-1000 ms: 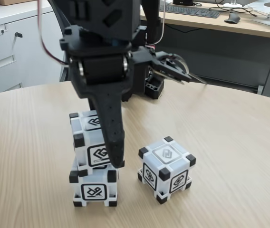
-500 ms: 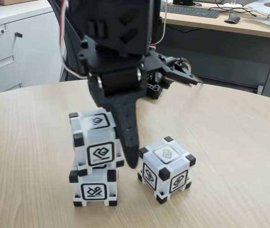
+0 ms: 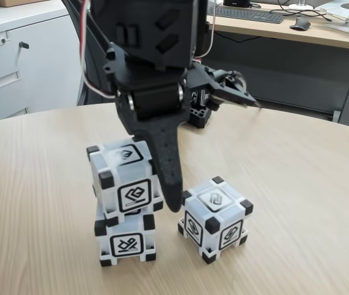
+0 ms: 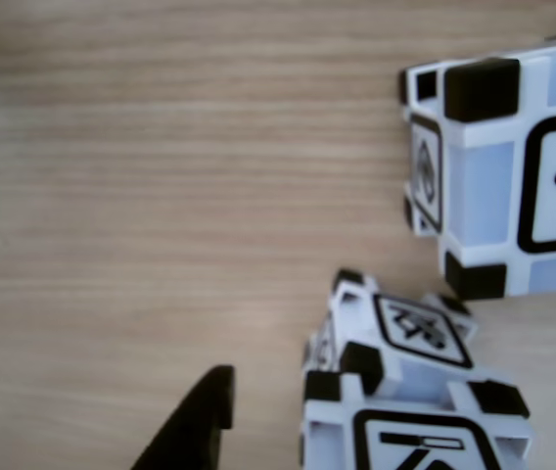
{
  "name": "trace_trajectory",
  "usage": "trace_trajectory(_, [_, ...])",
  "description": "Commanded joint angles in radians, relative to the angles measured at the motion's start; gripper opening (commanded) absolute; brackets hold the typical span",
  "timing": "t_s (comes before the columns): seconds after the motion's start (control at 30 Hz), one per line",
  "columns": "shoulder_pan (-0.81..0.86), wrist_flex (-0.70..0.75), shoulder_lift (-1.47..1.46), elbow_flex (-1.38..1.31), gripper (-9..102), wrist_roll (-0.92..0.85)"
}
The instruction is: Stack cubes from left to right.
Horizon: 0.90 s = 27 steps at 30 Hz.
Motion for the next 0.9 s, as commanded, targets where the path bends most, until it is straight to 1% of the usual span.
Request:
trace_trajectory(0.0, [0.0,0.003,0.044,-0.015,43,-0.015])
trace_trajectory(0.2, [0.0,0.002,0.044,-0.023,43,-0.014])
trace_trajectory(0.5, [-0.002,0.012,0.044,-0.15,44,0.006])
trace_trajectory(0.87, [-0.003,0.012,0.035,-0.152,44,0.035])
